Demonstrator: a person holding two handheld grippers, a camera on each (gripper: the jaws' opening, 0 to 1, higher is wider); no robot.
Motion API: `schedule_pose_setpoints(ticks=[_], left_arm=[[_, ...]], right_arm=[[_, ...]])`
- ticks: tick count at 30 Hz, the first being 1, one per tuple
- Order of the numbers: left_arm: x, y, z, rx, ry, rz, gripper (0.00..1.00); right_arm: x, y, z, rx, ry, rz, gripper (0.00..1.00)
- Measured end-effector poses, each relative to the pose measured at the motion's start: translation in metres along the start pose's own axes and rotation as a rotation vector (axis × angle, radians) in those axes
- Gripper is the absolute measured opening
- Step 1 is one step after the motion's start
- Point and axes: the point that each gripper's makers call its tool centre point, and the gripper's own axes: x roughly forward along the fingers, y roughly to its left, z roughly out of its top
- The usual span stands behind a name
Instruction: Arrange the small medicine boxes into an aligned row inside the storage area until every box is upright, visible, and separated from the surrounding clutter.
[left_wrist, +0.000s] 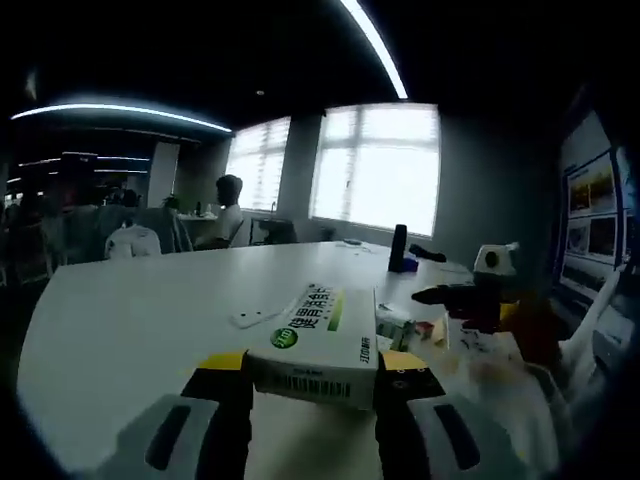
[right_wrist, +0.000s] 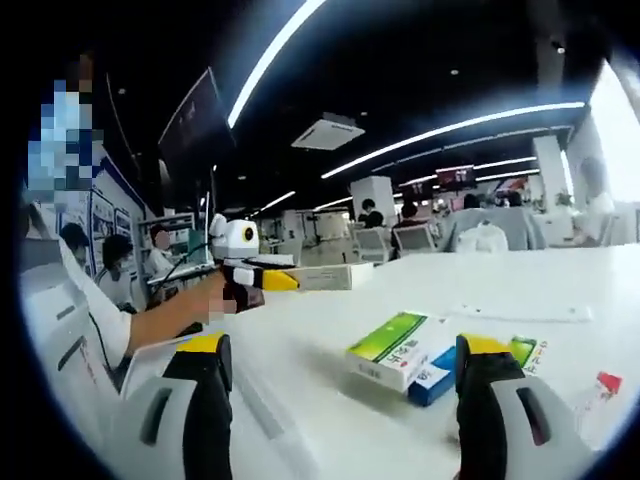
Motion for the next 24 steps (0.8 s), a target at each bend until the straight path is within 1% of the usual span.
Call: schedule_pose_setpoints(ticks=[3,4,5,7,8,9,10,11,14,16,19,24], left_arm=[[0.002,-0.011,0.008,0.005,-0.019,-0.023,0.46],[0.003,-0.016,0.011,0.009,-0.028,-0.033,0.46],[0.003,-0.020,0.013,0.011,-0.031,-0.041,0.46],[0.005,-0.028,0.017,0.019,-0.040,-0.053,0.46],[0.006,-0.032,0.019,0.022,-0.044,-0.058,0.46],[0.006,-0.035,0.020,0.026,-0.047,-0.061,0.46],[0.007,-0.041,0.023,0.033,-0.056,-0.066,0.46],[0.007,-0.047,0.025,0.038,-0.063,-0.073,0.46],[0.009,-0.060,0.030,0.041,-0.080,-0.097,0.46],[0.009,-0.067,0.033,0.045,-0.090,-0.105,0.46],[0.010,-0.076,0.037,0.047,-0.102,-0.118,0.46],[0.013,-0.091,0.040,0.057,-0.116,-0.147,0.46]], right_arm=[[0.000,0.004,0.003,0.010,-0.010,0.011,0.90],[0.000,0.006,0.005,0.015,-0.023,0.015,0.90],[0.001,0.008,0.008,0.028,-0.038,0.020,0.90],[0.001,0.014,0.016,0.079,-0.088,0.041,0.89],[0.001,0.014,0.018,0.102,-0.100,0.047,0.88],[0.001,0.013,0.018,0.116,-0.104,0.045,0.87],[0.000,0.010,0.020,0.127,-0.122,0.037,0.86],[0.000,0.009,0.022,0.133,-0.132,0.032,0.86],[0.000,0.005,0.026,0.187,-0.172,0.027,0.87],[0.001,0.008,0.029,0.235,-0.202,0.049,0.86],[0.005,0.016,0.031,0.301,-0.239,0.100,0.83],[0.008,0.019,0.035,0.329,-0.269,0.132,0.82]])
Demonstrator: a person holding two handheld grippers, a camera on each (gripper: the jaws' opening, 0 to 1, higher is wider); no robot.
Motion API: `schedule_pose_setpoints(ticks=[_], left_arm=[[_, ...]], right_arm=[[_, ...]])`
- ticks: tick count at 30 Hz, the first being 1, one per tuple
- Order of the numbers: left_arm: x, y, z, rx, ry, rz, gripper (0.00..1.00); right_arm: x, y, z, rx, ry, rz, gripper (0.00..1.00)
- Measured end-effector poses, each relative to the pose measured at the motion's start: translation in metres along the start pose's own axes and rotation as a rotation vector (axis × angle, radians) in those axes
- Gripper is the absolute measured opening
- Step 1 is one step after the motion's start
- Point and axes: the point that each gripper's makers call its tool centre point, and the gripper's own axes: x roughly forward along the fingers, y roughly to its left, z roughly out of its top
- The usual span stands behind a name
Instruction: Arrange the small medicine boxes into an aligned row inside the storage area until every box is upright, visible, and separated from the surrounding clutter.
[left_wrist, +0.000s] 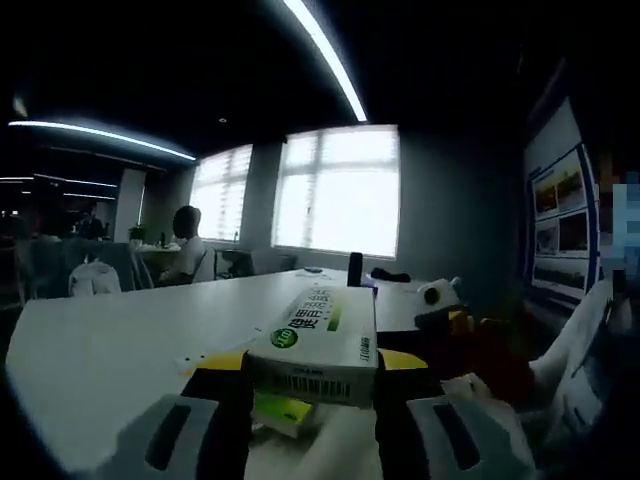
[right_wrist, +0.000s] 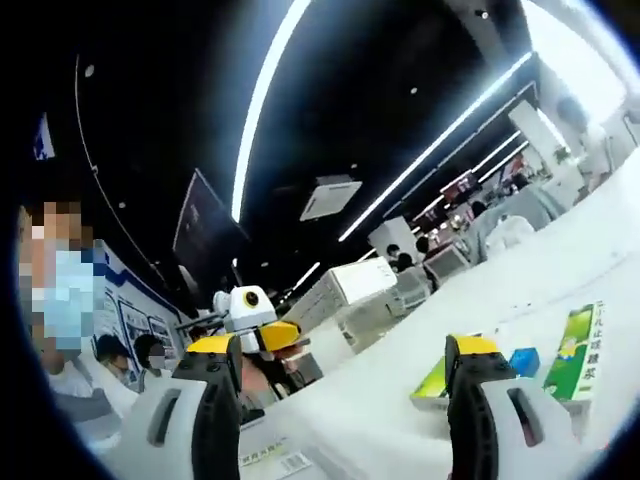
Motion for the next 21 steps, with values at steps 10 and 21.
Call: schedule_pose_setpoints(ticks=[10,21], left_arm=[[0.013,-0.018,-0.009,0.073,0.040,-0.032,0.46],[0.022,-0.030,-0.018,0.179,0.087,-0.068,0.46]], right_arm=[[0.005,0.015,0.002,0.088,-0.046,0.074,0.77],[0.001,0.005,0.016,0.314,-0.158,0.073,0.66]])
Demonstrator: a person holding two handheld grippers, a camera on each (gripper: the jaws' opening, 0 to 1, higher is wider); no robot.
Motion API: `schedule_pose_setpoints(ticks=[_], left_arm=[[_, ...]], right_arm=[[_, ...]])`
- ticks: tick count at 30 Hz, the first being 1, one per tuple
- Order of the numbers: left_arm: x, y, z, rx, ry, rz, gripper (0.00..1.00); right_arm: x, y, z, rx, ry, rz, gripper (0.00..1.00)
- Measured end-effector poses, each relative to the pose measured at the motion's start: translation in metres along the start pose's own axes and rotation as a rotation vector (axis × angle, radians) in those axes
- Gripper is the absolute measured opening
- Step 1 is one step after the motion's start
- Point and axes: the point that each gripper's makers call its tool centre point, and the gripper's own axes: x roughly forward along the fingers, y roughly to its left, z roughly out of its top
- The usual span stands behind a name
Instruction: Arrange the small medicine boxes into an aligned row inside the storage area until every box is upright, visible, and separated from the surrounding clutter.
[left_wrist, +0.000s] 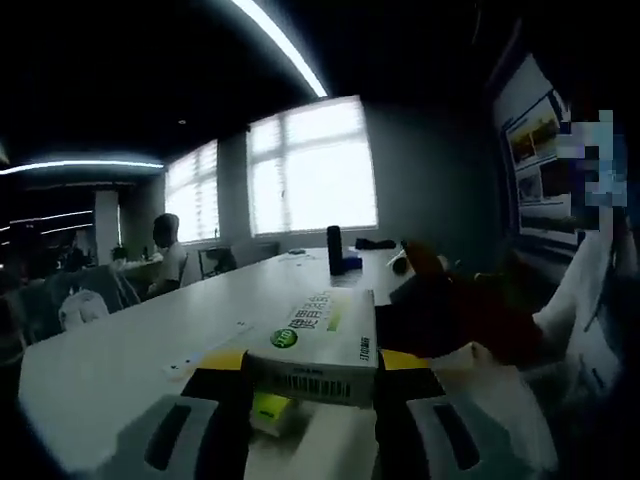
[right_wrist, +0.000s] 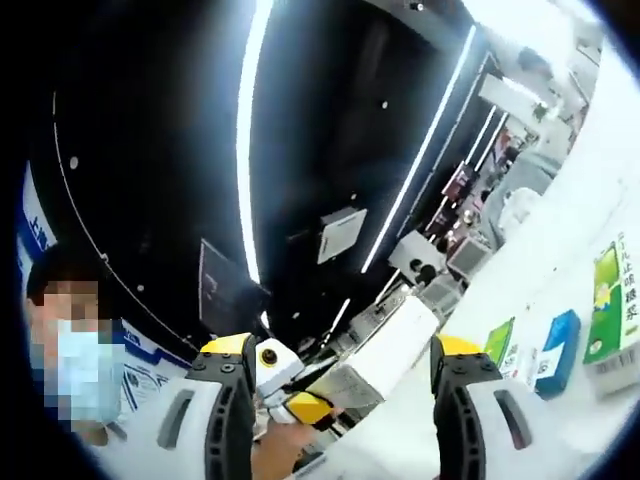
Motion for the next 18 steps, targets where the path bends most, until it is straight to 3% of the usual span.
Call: schedule_pose_setpoints(ticks=[7,12,18], left_arm=[[0.001,-0.009,0.003,0.041,-0.018,-0.042,0.47],[0.001,-0.009,0.000,0.069,-0.021,-0.056,0.47],[0.000,-0.005,0.001,0.176,-0.004,-0.048,0.47]], right_arm=[[-0.003,-0.013,-0.002,0.046,0.018,-0.046,0.39],[-0.002,-0.012,-0.006,0.040,0.047,-0.046,0.37],[-0.003,-0.008,-0.011,0.060,0.063,-0.040,0.30]])
